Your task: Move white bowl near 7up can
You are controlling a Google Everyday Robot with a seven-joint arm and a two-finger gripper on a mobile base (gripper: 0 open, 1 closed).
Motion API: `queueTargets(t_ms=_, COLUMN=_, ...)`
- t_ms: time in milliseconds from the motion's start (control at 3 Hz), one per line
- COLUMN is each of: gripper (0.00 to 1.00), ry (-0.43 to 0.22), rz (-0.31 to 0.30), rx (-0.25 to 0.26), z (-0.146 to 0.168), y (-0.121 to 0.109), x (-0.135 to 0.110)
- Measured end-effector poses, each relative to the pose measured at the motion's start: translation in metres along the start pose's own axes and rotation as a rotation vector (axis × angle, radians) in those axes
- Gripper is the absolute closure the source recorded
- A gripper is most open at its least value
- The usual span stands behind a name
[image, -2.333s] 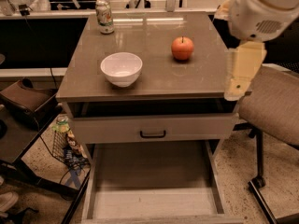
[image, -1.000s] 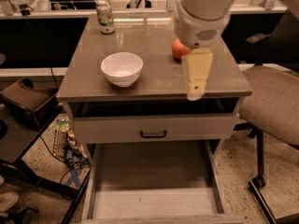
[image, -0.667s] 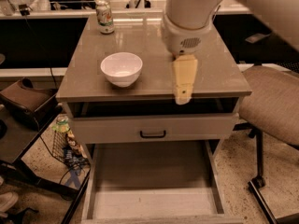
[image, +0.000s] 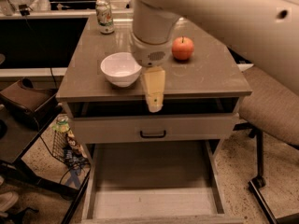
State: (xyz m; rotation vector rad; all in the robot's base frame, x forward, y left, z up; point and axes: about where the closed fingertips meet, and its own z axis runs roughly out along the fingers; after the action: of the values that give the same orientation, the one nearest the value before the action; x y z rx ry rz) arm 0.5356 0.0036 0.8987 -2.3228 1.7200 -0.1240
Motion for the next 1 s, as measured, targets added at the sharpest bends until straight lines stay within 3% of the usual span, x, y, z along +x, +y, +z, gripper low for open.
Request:
queueTargets(t_ms=333, gripper=0.0, ry=-0.048, rz=-0.073, rx=-0.03, z=0.026, y=-0.015, x=-0.044)
queueTargets(t_ms=667, gripper=0.22, ry=-0.092, rz=-0.123, rx=-0.068, z=0.052, y=-0.032, x=-0.076)
queueTargets(t_ms=1000, gripper=0.08, ry=-0.091, rz=-0.123, rx=-0.066, z=0.051, y=-0.031, x=-0.076)
